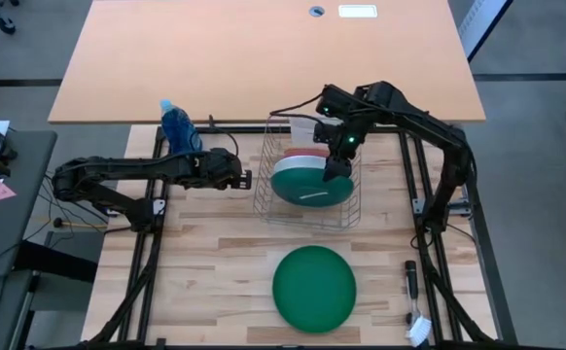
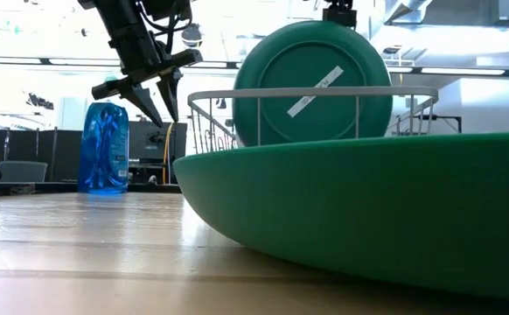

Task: Sort dishes
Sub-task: Put the green plate in the dish rack

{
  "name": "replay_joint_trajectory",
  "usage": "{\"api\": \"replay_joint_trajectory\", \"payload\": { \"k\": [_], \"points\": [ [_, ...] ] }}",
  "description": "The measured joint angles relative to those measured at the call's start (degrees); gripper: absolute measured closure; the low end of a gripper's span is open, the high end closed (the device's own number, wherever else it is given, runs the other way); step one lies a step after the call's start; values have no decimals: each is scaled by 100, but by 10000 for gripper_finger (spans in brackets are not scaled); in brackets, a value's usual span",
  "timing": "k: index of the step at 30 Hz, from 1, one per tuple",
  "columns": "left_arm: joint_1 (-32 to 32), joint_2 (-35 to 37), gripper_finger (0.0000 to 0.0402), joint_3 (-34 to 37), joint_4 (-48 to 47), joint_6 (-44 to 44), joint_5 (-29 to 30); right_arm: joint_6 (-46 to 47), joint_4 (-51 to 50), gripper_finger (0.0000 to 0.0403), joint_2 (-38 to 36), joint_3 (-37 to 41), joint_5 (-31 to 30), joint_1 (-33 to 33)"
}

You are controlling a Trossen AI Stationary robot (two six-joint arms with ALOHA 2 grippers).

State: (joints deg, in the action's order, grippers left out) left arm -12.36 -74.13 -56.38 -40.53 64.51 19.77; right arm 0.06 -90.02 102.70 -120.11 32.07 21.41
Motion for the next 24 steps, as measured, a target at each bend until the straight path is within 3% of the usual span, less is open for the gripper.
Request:
{"api": "replay_joint_trajectory", "payload": {
  "k": [6,16,19,24],
  "points": [
    [0,0,272,51,53,-17,72,-29,0,201,-86,0,-37,-42],
    [0,0,272,149,-80,-40,86,113,1,277,-95,384,-398,-302],
    [17,0,272,149,-90,-42,40,195,3,261,-95,385,-408,-304],
    [68,0,272,149,-116,-42,31,446,4,186,-137,385,-411,-244]
  ]
}}
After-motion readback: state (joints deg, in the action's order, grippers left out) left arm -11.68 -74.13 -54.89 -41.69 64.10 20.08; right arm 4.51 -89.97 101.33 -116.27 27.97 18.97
